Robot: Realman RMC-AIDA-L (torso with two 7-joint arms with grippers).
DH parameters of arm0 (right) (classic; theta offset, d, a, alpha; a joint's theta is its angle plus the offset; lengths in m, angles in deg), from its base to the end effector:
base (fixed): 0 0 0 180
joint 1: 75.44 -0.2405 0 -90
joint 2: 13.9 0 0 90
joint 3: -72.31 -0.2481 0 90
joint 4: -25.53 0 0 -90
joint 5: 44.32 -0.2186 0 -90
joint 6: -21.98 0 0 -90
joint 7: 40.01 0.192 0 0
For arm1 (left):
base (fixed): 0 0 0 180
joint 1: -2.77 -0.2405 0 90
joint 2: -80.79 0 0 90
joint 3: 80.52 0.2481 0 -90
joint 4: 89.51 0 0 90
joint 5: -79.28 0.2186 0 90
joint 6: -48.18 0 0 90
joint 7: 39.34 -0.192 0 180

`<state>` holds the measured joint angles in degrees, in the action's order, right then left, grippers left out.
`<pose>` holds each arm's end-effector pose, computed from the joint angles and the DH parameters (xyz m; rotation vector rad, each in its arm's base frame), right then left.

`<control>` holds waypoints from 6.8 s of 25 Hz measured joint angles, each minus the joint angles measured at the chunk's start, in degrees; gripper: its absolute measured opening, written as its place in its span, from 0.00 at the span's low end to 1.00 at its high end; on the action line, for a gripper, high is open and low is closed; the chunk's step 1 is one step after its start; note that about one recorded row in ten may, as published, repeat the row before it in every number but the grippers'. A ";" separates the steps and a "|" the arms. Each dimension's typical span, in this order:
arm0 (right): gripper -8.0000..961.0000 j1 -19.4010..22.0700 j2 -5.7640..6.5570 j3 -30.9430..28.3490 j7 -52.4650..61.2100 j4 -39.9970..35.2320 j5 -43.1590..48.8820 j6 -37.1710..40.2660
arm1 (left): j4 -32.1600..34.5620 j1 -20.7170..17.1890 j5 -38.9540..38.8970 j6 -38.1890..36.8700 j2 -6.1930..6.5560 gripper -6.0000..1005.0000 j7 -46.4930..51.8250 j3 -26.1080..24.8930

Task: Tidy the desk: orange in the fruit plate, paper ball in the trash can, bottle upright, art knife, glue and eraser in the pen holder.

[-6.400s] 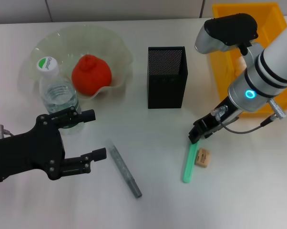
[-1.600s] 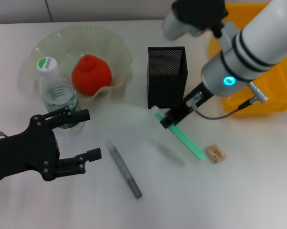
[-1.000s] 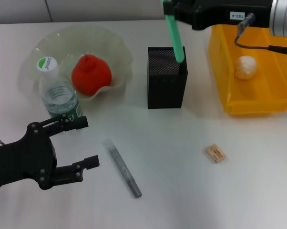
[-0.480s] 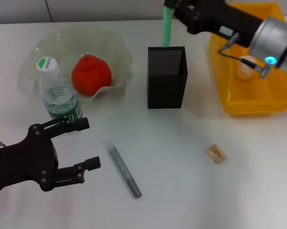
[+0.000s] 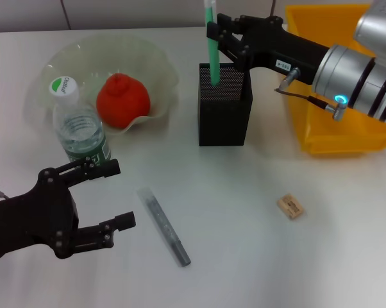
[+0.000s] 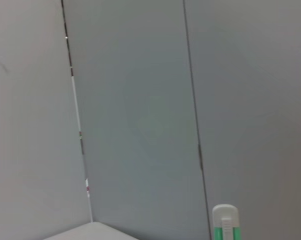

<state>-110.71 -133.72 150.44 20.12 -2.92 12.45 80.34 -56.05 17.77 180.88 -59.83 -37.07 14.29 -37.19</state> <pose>0.1626 0.4262 -0.0762 -2.3619 0.4721 0.9373 -0.2621 0.2455 -0.0187 -2.6766 -0.2421 -1.0520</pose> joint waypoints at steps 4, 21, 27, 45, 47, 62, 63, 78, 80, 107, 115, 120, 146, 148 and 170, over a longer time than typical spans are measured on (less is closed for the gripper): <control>0.23 1.05 0.04 -0.01 -0.13 0.05 -0.60 1.23 | 0.00 -0.15 0.00 0.00 0.01 0.81 -0.05 0.00; 0.40 19.31 0.26 -2.57 69.49 -60.06 46.80 14.57 | 0.03 -0.05 0.01 0.27 0.22 0.81 0.19 0.00; 0.65 13.21 0.34 -1.39 98.47 -72.02 72.35 33.09 | 0.03 0.25 0.06 0.52 0.20 0.81 0.33 0.00; 0.86 7.29 0.20 11.40 109.10 -59.38 90.14 34.97 | 0.02 0.56 -0.09 0.53 0.18 0.81 0.42 0.00; 0.86 6.91 0.20 11.55 109.10 -57.47 90.32 34.19 | 0.02 0.56 -0.09 0.53 0.18 0.81 0.42 0.00; 0.83 3.86 0.22 14.72 109.04 -49.76 92.61 29.81 | 0.03 0.36 -0.09 0.51 0.18 0.81 0.42 0.00; 0.81 3.56 0.22 14.72 109.04 -49.12 92.50 29.59 | 0.03 0.36 -0.09 0.51 0.18 0.81 0.42 0.00; 0.56 0.06 0.04 16.43 109.08 -43.37 92.28 28.00 | 0.03 0.12 -0.09 0.53 0.25 0.81 0.40 0.00; 0.56 -0.24 0.01 16.50 109.09 -42.73 92.28 28.00 | 0.03 0.12 -0.09 0.53 0.26 0.81 0.36 0.00; 0.29 5.82 0.37 2.43 106.18 -77.78 89.62 31.49 | 0.03 -0.05 -0.09 -0.45 0.53 0.81 0.42 -0.64; 0.30 -1.51 0.58 -1.55 100.42 -62.19 89.13 22.01 | 0.03 -0.09 -0.15 -0.54 0.53 0.81 0.42 -1.41; 0.30 -7.37 0.55 -1.89 96.65 -49.19 87.25 18.65 | 0.03 -0.17 -0.08 -0.60 0.56 0.81 0.41 -1.41; 0.85 -3.29 0.17 19.93 98.82 -52.81 73.48 16.38 | 0.11 -6.46 0.05 -0.55 2.82 0.81 -0.69 -3.60; 0.85 -4.74 0.14 22.36 99.14 -49.85 73.28 14.97 | 0.11 -6.31 0.13 -0.55 2.82 0.81 -0.70 -3.60; 0.85 -11.63 -0.07 31.66 101.25 -39.10 72.72 6.07 | 0.48 -5.97 0.04 -0.83 2.79 0.81 -1.75 -3.69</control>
<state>-122.34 -133.78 182.10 121.37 -42.02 85.17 86.42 -55.57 11.80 180.91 -60.66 -34.28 12.54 -40.88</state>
